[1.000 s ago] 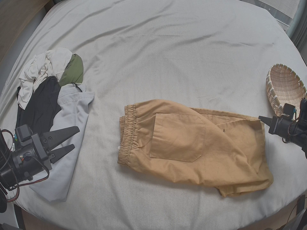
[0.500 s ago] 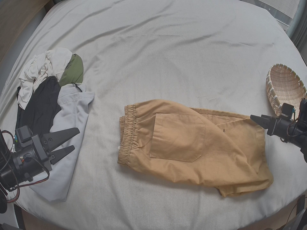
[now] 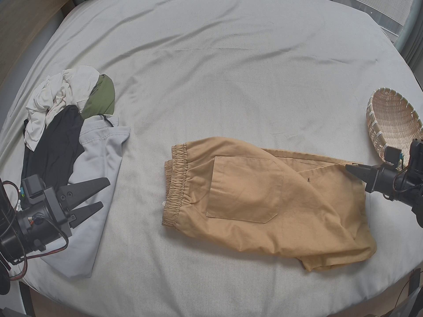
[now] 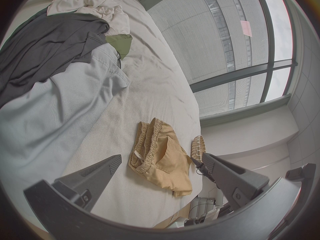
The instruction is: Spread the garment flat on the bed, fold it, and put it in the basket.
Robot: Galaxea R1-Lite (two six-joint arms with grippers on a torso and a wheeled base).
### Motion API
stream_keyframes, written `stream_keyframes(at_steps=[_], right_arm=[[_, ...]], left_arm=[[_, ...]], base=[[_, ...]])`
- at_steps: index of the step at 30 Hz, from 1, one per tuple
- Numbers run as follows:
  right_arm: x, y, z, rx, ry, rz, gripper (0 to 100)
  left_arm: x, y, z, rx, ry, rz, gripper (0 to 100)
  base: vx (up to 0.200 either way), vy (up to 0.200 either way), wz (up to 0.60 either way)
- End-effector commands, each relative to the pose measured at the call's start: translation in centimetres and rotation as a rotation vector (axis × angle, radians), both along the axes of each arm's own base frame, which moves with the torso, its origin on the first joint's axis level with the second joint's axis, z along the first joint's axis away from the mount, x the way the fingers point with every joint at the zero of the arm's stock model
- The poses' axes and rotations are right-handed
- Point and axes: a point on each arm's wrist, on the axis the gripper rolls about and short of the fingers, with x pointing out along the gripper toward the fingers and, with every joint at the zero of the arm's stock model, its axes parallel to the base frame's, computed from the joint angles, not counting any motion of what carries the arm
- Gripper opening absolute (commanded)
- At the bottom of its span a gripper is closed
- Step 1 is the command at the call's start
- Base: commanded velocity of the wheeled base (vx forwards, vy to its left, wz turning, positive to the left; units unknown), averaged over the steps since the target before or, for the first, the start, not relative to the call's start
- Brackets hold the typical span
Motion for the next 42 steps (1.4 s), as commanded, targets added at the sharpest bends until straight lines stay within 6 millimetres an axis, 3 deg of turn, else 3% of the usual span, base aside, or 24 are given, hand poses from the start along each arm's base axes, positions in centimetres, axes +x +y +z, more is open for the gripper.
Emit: stream_keyframes(at_steps=[1,9,15,29,40,41,42], right_arm=[[0.1,-0.1,-0.1,0.000,0.001,-0.004,0],[-0.4,-1.8,0.6,-0.002,-0.046,-0.077,0],[-1.1,-2.9,0.1,-0.004,-0.045,-0.124,0],[-0.9,-4.2,0.3,-0.005,-0.085,-0.181,0],[-1.0,-3.9,0.1,-0.004,-0.091,-0.172,0],[-0.9,-3.9,0.2,0.003,-0.096,-0.170,100],[-1.0,-3.9,0.2,0.001,-0.099,-0.168,100]], left_arm=[[0.0,0.0,0.0,-0.001,0.001,0.001,100],[0.0,0.0,-0.1,0.002,0.007,-0.003,100],[0.0,0.0,-0.2,0.000,0.009,-0.015,100],[-0.1,0.0,-0.7,0.004,0.033,-0.015,100],[-0.5,-0.3,-1.5,0.015,0.061,-0.039,100],[-0.7,-0.4,-1.7,0.019,0.065,-0.047,100],[-0.7,-0.5,-1.7,0.020,0.066,-0.053,100]], base=[[0.000,0.000,0.00],[0.000,0.000,0.00],[0.000,0.000,0.00],[0.000,0.000,0.00],[0.000,0.000,0.00],[0.000,0.000,0.00],[0.000,0.000,0.00]])
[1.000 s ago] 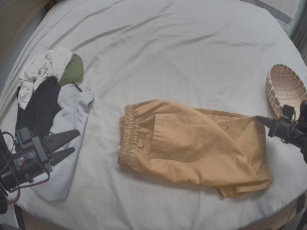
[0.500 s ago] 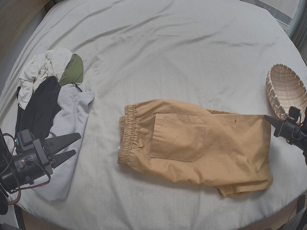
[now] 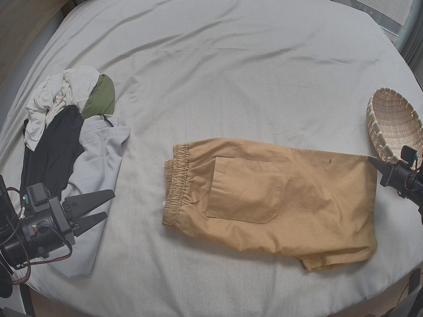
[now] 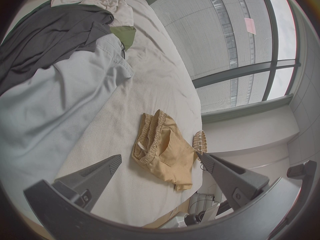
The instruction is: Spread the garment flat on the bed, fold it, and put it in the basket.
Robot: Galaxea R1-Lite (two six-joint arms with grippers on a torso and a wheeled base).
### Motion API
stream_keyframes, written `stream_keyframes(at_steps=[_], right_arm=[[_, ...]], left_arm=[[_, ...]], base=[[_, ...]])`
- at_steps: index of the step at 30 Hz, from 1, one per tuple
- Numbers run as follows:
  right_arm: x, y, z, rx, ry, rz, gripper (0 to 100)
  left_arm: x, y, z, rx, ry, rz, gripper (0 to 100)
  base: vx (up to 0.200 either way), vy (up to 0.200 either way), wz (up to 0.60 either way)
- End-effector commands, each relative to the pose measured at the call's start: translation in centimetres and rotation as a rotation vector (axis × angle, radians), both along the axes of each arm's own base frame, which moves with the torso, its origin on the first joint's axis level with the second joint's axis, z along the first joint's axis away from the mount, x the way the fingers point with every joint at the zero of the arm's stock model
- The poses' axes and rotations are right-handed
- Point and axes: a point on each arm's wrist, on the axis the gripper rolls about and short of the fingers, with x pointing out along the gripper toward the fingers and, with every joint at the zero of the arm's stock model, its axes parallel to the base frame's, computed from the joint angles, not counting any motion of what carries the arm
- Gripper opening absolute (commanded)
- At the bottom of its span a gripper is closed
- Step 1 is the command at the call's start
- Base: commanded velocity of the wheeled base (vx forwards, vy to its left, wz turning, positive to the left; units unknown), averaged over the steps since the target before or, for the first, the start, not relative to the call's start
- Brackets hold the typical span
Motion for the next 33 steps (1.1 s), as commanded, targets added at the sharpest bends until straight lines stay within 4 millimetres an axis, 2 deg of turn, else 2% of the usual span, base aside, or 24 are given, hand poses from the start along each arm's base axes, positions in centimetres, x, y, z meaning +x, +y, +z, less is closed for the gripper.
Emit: stream_keyframes(at_steps=[1,4,11,33], right_arm=[[0.0,0.1,-0.1,0.003,-0.003,0.005,100],[-0.3,0.2,-0.3,0.000,-0.013,0.004,100],[-0.1,-0.2,0.7,-0.020,-0.077,-0.051,100],[-0.4,-0.2,0.9,-0.006,-0.080,-0.087,100]], left_arm=[[-0.3,-0.3,-0.5,0.006,0.017,-0.020,100],[-0.8,-0.4,-0.9,0.009,0.028,-0.033,100],[-1.3,-0.3,-0.6,0.006,0.006,-0.027,100],[-1.7,-0.2,-1.2,0.012,0.023,-0.027,100]], base=[[0.000,0.000,0.00],[0.000,0.000,0.00],[0.000,0.000,0.00],[0.000,0.000,0.00]])
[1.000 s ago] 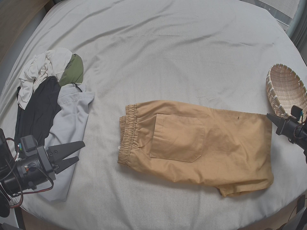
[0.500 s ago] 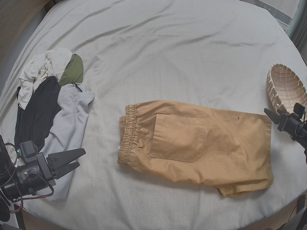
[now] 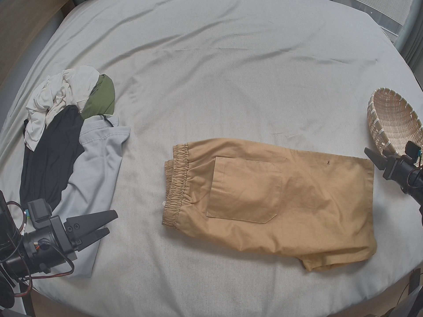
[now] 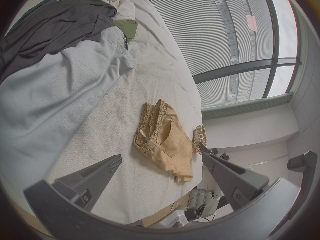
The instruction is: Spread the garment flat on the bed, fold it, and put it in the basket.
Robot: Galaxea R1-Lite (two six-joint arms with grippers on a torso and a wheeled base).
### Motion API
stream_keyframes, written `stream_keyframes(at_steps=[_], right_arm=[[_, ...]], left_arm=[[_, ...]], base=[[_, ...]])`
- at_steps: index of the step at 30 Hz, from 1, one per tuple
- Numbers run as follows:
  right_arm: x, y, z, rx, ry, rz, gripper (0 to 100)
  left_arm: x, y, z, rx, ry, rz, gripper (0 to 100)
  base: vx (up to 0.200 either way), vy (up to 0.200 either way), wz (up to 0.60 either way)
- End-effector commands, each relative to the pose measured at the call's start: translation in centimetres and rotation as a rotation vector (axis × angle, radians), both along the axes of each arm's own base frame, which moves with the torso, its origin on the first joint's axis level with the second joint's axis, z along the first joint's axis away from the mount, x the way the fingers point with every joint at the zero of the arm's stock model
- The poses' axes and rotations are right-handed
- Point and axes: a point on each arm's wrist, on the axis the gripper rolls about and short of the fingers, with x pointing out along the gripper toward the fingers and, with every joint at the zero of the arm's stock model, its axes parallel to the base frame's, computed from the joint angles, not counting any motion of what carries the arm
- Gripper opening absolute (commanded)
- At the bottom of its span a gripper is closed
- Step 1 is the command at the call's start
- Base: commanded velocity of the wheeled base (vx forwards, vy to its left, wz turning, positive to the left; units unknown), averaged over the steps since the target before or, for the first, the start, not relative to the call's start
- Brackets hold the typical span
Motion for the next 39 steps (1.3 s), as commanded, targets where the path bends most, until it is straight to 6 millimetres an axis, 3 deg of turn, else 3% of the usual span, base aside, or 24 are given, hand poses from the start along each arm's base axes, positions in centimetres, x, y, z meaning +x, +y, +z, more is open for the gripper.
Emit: stream_keyframes(at_steps=[1,39], right_arm=[[-0.35,0.12,-0.03,0.008,0.003,0.001,100],[-0.93,0.66,-0.48,0.018,0.022,0.017,100]], left_arm=[[0.06,-0.03,-0.08,0.000,0.006,-0.001,100],[0.02,-0.09,-0.12,0.002,0.006,-0.009,100]], base=[[0.000,0.000,0.00],[0.000,0.000,0.00]])
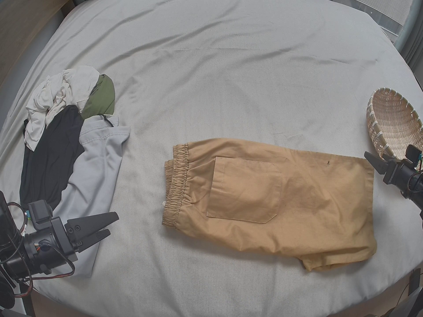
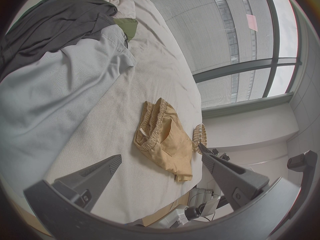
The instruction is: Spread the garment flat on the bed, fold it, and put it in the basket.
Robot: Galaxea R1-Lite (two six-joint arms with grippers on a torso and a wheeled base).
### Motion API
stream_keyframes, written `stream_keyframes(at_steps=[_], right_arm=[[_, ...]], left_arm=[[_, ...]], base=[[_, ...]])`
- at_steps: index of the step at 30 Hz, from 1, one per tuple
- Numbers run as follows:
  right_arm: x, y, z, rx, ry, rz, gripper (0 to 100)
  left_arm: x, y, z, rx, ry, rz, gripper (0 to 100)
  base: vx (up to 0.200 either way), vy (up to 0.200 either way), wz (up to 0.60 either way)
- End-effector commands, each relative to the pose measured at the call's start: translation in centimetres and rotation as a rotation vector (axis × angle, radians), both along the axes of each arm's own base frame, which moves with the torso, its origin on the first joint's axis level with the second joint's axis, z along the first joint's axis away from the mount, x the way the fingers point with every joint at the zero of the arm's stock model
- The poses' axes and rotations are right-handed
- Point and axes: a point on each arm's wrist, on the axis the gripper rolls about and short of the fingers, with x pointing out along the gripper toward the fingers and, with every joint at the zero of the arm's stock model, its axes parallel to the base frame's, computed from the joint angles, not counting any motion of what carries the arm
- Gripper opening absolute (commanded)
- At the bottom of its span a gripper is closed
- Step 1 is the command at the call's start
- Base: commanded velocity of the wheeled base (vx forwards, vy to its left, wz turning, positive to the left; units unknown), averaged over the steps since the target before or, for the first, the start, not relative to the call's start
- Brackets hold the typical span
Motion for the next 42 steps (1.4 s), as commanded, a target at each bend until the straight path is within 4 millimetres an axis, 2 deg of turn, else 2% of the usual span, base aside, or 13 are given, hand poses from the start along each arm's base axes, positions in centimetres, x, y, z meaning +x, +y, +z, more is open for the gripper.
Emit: stream_keyframes(at_steps=[1,15,24,26,29,31,37,42], right_arm=[[0.0,0.1,-0.1,0.002,0.005,0.006,100],[0.0,0.5,-0.3,0.018,0.015,0.015,100],[0.6,0.2,-0.9,0.029,0.042,0.008,100],[1.5,0.0,-1.4,0.033,0.051,0.000,100],[2.0,0.0,-1.5,0.045,0.041,-0.007,100],[2.5,0.5,-1.7,0.068,0.022,-0.027,100],[2.8,2.3,-1.2,0.089,-0.030,-0.036,100],[2.9,2.7,-1.1,0.091,-0.035,-0.039,100]], left_arm=[[0.0,-0.1,0.0,0.001,0.001,-0.003,100],[0.1,-0.1,-0.4,0.031,-0.001,-0.007,100],[1.1,-0.2,-0.9,0.038,0.036,-0.003,100],[2.0,-0.4,-1.6,0.047,0.069,-0.005,100],[2.4,-0.5,-2.0,0.048,0.070,-0.005,100],[3.6,-0.8,-2.5,0.047,0.067,-0.002,100],[6.6,-1.1,-3.4,0.037,0.039,0.014,100],[8.4,-2.0,-3.9,0.026,0.012,-0.009,100]], base=[[0.000,0.000,0.00],[0.000,0.000,0.00],[0.000,0.000,0.00],[0.000,0.000,0.00],[0.000,0.000,0.00],[0.000,0.000,0.00],[0.000,0.000,0.00],[0.000,0.000,0.00]])
